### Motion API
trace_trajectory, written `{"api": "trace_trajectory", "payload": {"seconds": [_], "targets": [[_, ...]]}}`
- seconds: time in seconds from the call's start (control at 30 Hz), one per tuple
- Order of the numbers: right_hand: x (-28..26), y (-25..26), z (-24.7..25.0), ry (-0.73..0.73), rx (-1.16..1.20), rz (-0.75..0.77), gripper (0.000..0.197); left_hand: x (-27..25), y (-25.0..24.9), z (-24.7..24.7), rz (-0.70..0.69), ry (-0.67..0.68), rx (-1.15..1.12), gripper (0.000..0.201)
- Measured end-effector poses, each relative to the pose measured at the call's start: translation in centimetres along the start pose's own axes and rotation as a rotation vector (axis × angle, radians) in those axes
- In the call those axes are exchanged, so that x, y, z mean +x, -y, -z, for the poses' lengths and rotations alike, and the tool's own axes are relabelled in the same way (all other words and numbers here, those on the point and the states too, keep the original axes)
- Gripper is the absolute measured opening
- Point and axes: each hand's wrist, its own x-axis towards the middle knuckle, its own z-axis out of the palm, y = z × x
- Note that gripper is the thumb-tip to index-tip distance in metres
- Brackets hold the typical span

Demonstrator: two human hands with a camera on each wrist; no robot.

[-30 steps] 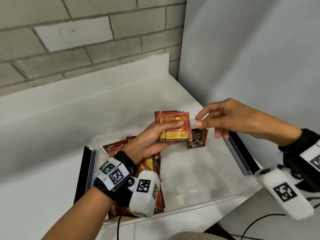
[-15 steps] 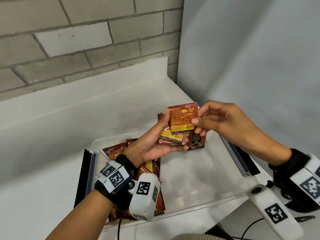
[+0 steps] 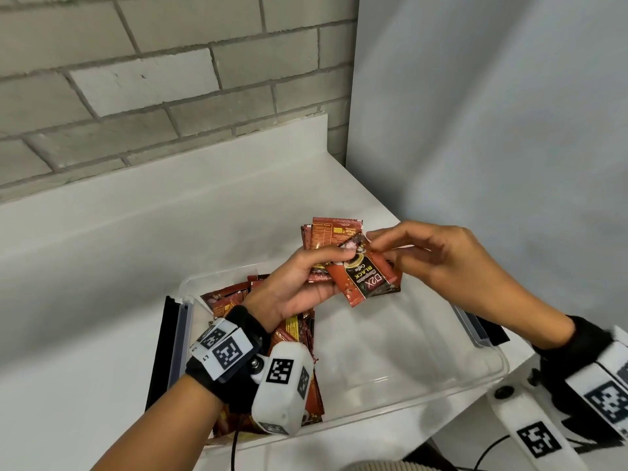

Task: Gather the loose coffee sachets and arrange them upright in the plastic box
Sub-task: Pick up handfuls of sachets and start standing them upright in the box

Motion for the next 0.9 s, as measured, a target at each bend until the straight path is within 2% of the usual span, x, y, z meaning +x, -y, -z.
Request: {"api": "trace_trajectory", "payload": {"seconds": [0.07,0.1,0.17,0.2,0.23,0.3,0.47,0.57,0.73,0.9], "targets": [[-0.1,0.2,-0.4,-0.086,0.095,-0.113,0.013,0.1,-0.1,-0.1,-0.043,-0.022,-0.033,0.029],[-0.3,0.4,-0.7,-0.079,0.134,-0.186,0.015,0.1,-0.1,-0.1,-0.064,-0.02,-0.046,0.028],[-0.7,0.3,-1.2,0.049,0.155,-0.306,0.039,0.1,-0.1,-0.1,-0.094,-0.018,-0.059,0.025],[-0.9,0.2,-1.5,0.115,0.153,-0.345,0.043,0.1,0.0,-0.2,-0.103,-0.018,-0.057,0.023],[-1.1,0.2,-1.8,0.152,0.167,-0.369,0.041,0.0,0.1,-0.2,-0.11,-0.015,-0.05,0.022],[-1.0,-0.1,-2.0,0.136,0.213,-0.405,0.028,0.1,0.2,-0.2,-0.112,-0.012,-0.038,0.023],[-0.3,-0.3,-0.8,0.037,0.253,-0.4,0.009,0.3,0.0,0.0,-0.102,-0.036,-0.035,0.037],[0.2,-0.4,-0.1,0.003,0.282,-0.384,0.008,0.3,0.0,0.1,-0.086,-0.021,-0.015,0.043],[1.2,-0.2,0.7,-0.021,0.282,-0.35,0.007,0.3,0.0,0.1,-0.056,0.016,0.033,0.039],[2.2,-0.2,1.3,0.032,0.19,-0.315,0.014,0.4,0.2,0.3,-0.048,-0.006,0.077,0.036]]}}
